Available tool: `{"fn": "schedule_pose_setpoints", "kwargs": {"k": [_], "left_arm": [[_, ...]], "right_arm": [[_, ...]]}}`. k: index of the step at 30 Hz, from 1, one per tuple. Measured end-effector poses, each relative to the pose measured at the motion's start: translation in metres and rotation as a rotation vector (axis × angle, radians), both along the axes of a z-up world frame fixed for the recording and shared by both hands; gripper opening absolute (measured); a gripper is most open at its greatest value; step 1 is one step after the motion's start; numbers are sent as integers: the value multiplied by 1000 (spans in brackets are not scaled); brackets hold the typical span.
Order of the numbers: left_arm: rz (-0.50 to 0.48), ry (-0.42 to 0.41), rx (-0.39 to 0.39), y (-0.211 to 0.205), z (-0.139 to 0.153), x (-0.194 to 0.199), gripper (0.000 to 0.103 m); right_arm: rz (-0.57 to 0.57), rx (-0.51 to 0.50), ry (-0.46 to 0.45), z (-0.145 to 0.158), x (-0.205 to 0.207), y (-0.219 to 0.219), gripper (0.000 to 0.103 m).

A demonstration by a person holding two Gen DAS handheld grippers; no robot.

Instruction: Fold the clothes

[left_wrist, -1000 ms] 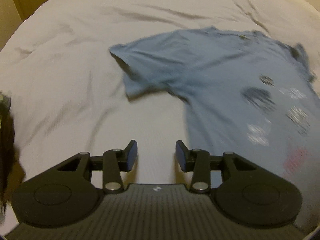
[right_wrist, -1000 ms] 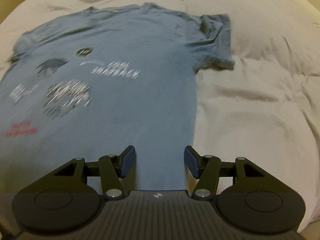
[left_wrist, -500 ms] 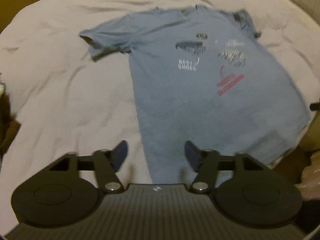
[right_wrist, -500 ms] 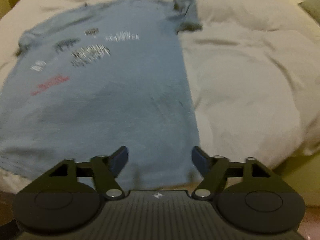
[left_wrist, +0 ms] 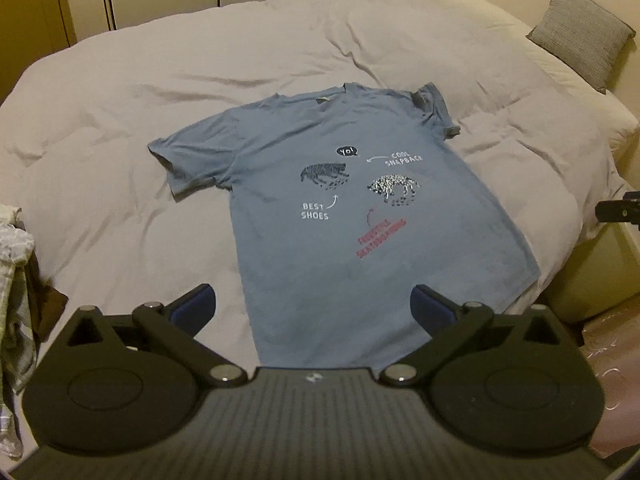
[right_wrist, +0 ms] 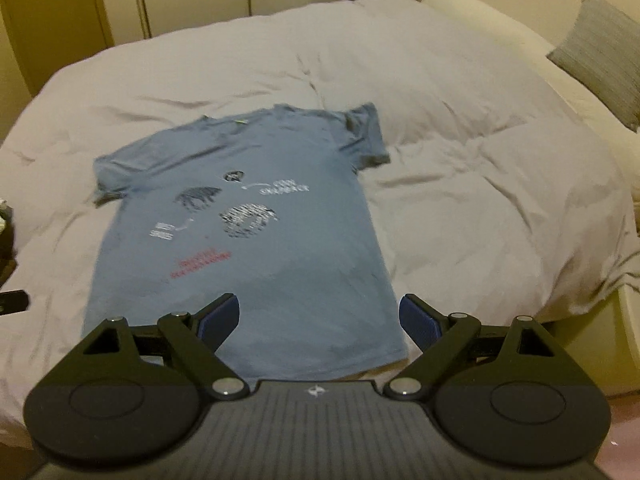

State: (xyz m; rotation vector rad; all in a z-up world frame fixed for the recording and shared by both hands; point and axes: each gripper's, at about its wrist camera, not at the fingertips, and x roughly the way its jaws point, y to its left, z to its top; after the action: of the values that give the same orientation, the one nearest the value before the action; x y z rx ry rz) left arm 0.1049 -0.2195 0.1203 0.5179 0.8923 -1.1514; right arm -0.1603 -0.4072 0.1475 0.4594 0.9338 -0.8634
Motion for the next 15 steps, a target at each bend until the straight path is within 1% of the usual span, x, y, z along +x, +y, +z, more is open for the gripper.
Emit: {"fn": "schedule_pose_setpoints", "kwargs": {"k": [5,10,15], "left_arm": [[23,-6,47,-8,6,1,102],[7,-34,34,-8,13,2,102],[-20,-13,19,6,20,7,102]], "right_arm": [[15,43,3,-2,14,10,89],[29,87,6,-3,28,20,89],[26,115,23,-7,34,51,89]]}}
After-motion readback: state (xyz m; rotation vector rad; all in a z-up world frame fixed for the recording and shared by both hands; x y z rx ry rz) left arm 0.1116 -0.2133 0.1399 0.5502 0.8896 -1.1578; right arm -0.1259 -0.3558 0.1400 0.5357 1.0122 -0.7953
